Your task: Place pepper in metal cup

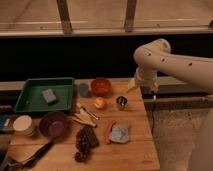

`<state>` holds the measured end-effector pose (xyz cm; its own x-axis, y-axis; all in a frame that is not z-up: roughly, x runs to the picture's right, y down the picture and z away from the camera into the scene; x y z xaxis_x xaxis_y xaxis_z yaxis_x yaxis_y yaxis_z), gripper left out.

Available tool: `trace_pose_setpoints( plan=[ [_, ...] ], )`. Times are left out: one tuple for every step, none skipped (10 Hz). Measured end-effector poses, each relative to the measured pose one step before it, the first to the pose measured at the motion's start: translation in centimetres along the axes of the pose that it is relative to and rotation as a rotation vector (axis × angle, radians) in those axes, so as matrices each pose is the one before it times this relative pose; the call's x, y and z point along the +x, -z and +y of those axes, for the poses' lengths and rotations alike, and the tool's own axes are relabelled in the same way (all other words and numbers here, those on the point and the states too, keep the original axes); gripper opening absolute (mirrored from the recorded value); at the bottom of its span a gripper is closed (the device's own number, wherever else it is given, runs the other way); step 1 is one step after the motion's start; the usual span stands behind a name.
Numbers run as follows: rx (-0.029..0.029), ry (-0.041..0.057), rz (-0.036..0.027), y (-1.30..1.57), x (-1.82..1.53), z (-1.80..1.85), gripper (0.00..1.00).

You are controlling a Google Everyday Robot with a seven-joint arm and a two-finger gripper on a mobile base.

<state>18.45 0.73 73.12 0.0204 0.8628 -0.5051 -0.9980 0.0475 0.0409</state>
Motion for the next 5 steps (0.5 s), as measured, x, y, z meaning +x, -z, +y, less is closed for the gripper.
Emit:
trace_pose_setpoints(
  plan=[
    [0.00102, -0.00072, 0.00127, -0.081, 0.037, -0.091, 0.8],
    [0.00035, -0.00221, 0.00062, -0.001, 0.031, -0.126, 0.8],
    [-0.0007, 0.00476, 0.00886, -0.143, 0.079, 0.104, 0.8],
    [-0.0088, 0.00514, 0.02481, -0.625, 0.606, 0.66, 0.8],
    [-0.01715, 0.00838, 0.01919, -1.055, 0.673, 1.002, 0.8]
  ],
)
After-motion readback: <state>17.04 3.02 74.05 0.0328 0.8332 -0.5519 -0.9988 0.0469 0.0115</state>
